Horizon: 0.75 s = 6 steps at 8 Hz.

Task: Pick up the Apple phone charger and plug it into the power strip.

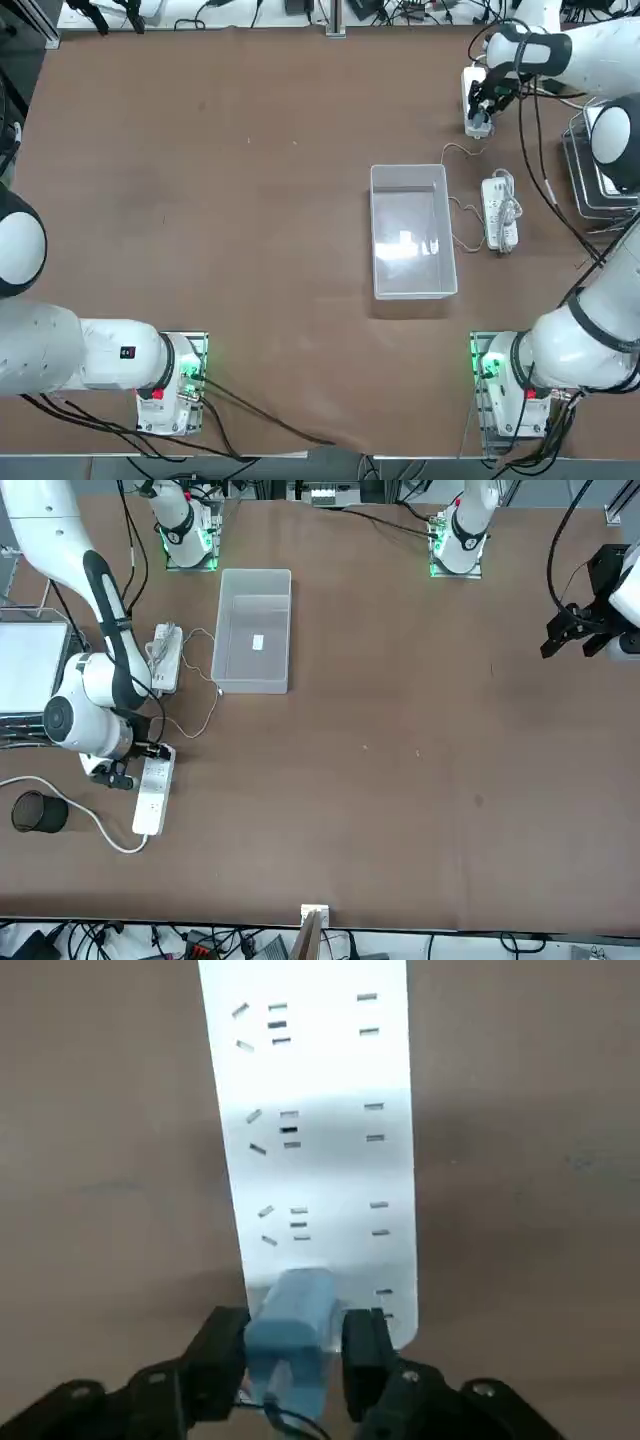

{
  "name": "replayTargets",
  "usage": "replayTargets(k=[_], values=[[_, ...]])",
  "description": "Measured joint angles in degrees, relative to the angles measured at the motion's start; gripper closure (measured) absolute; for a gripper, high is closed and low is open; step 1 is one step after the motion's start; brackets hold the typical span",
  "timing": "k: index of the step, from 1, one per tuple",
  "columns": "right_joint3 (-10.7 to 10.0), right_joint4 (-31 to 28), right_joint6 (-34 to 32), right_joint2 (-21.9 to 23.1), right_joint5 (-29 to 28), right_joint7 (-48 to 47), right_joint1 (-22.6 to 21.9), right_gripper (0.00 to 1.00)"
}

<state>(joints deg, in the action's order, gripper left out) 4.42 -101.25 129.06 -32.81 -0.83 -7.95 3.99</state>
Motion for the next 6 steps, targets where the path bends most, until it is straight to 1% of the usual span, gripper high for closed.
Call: replayTargets(k=[2, 3, 5, 6], values=[[-0.02, 0.91, -1.07, 0.36, 0.44, 0.0, 0.01, 0.06], [-0.05, 1.08, -1.16, 0.66, 0.49, 0.0, 0.03, 0.01], [-0.06, 1.85, -2.86, 1.89, 0.5, -0.01, 0.03, 0.0], [-0.06, 3.19, -5.79, 2.97, 0.5, -0.03, 0.03, 0.0]])
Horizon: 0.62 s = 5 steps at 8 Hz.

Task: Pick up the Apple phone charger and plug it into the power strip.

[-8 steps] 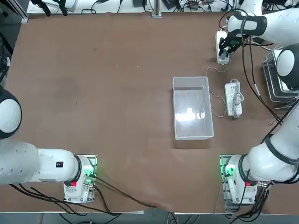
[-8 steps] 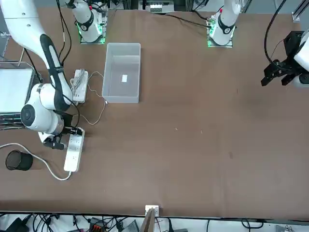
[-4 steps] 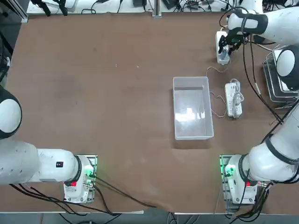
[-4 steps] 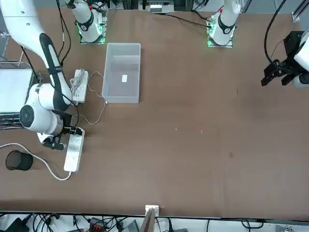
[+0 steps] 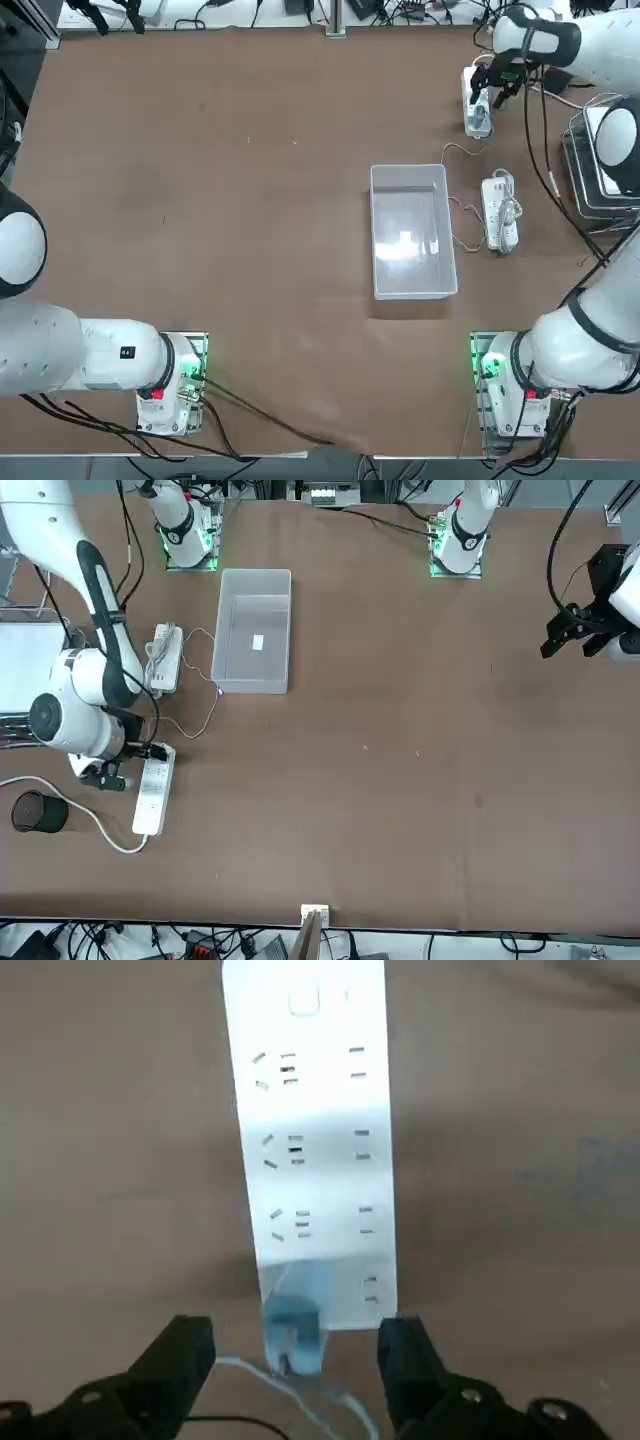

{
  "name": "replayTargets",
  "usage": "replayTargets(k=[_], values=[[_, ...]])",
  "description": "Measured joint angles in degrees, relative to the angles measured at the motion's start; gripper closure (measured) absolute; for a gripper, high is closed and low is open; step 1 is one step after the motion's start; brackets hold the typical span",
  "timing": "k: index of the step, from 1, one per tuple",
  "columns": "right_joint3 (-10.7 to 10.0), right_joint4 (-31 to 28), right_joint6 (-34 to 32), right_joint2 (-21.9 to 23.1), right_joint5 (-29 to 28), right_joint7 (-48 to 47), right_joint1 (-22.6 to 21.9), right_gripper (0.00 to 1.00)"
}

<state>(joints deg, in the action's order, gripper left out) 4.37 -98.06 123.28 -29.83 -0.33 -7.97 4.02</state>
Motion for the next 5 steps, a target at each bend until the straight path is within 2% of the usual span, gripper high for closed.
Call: replayTargets(k=[2, 5], values=[[0.0, 1.96, -4.59, 3.0, 0.0, -0.04, 0.0, 0.0], [0.0, 2.37, -7.43, 8.36, 0.11, -0.03, 0.0, 0.0]])
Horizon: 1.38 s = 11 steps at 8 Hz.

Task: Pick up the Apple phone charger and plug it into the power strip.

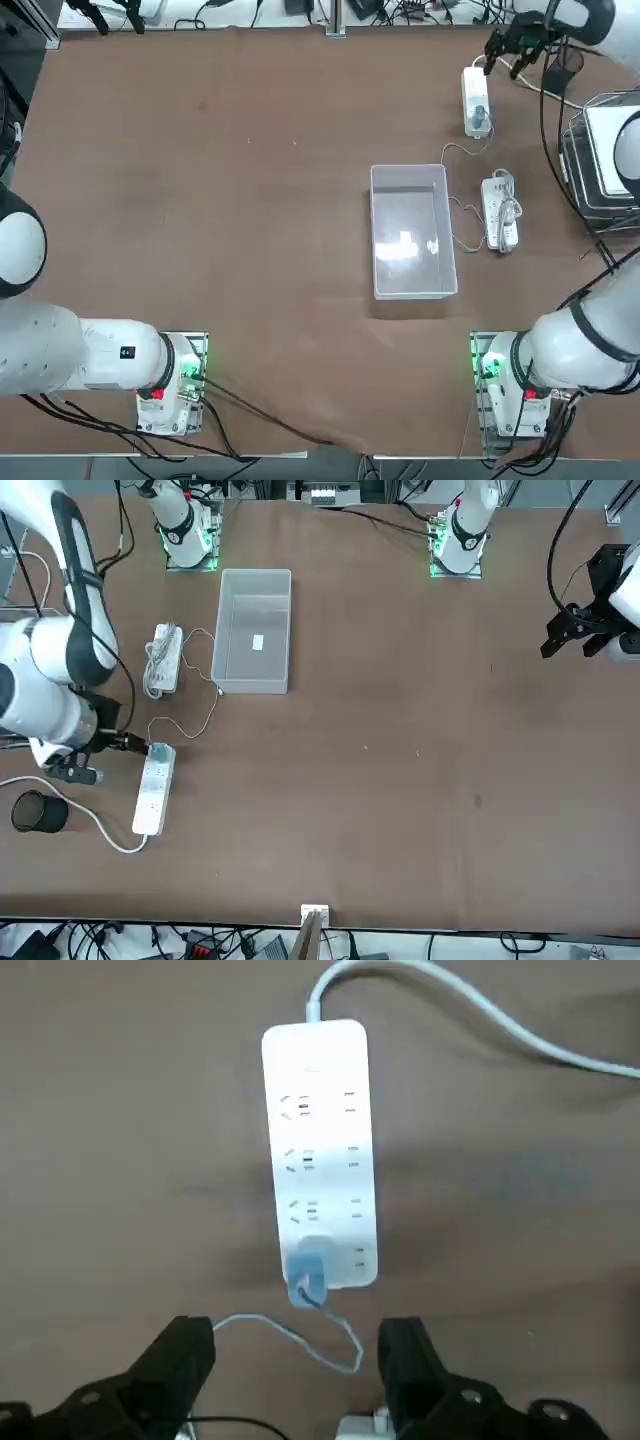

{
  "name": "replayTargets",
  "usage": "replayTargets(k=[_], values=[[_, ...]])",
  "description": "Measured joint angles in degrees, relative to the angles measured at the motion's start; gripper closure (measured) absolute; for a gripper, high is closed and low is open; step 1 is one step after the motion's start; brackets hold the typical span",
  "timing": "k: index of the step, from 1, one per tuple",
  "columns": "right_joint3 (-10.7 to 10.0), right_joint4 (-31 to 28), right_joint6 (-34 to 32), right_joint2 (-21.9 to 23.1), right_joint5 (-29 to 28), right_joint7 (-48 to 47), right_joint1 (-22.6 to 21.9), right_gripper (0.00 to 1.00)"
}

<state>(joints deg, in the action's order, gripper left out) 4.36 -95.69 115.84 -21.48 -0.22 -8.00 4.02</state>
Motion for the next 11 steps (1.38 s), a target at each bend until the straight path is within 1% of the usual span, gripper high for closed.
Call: replayTargets(k=[3, 5, 8, 11], values=[[-0.06, 0.27, -2.91, 6.78, 0.11, 1.12, 0.36, 0.0], [-0.22, 0.39, -6.36, 10.67, 0.17, 4.98, 0.57, 0.0], [-0.6, 1.7, -12.38, 14.32, 0.17, 10.96, 1.34, 0.0], [-0.66, 3.23, -16.08, 17.26, 0.18, 11.52, 1.51, 0.0]])
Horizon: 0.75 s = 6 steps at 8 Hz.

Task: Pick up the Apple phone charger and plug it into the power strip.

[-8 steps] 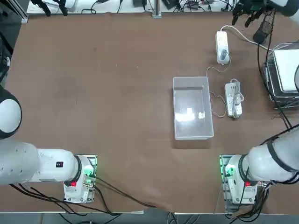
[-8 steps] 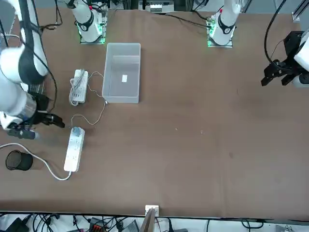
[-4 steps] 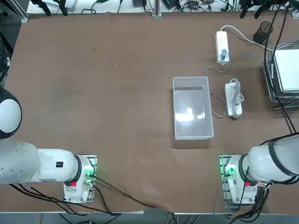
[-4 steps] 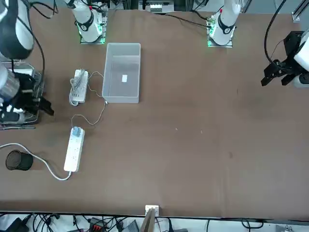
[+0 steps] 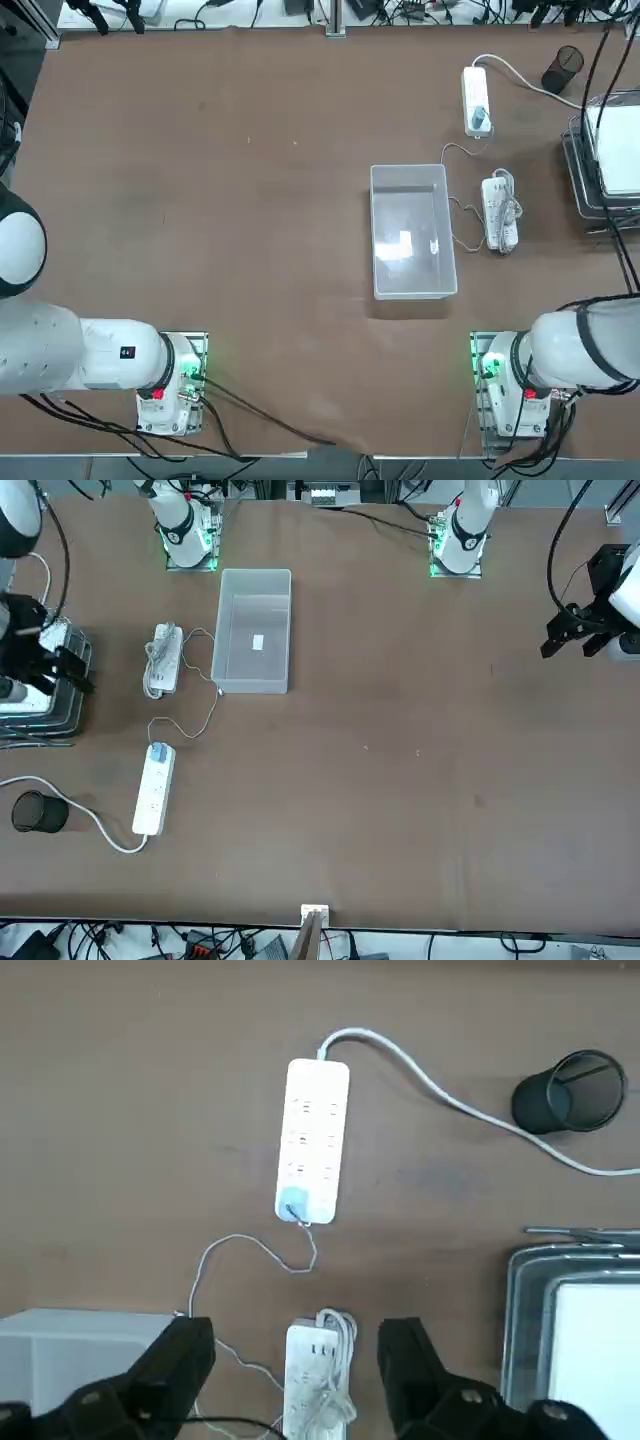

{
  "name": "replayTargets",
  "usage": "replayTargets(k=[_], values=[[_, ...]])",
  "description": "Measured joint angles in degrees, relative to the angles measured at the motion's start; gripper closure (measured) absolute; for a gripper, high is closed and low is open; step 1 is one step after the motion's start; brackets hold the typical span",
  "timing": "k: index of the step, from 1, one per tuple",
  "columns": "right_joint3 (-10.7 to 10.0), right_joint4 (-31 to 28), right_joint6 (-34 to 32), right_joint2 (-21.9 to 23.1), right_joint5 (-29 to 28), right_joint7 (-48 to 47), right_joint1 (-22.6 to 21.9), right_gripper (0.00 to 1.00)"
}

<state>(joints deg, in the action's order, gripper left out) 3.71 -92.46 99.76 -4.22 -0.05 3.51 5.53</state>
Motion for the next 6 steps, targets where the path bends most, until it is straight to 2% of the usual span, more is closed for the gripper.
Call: replayTargets(k=[4, 6], values=[[-0.49, 0.17, -6.96, 3.81, 0.01, 0.0, -0.12, 0.0], [-2.84, 0.17, -8.02, 4.31, 0.01, 0.0, -1.95, 0.0]])
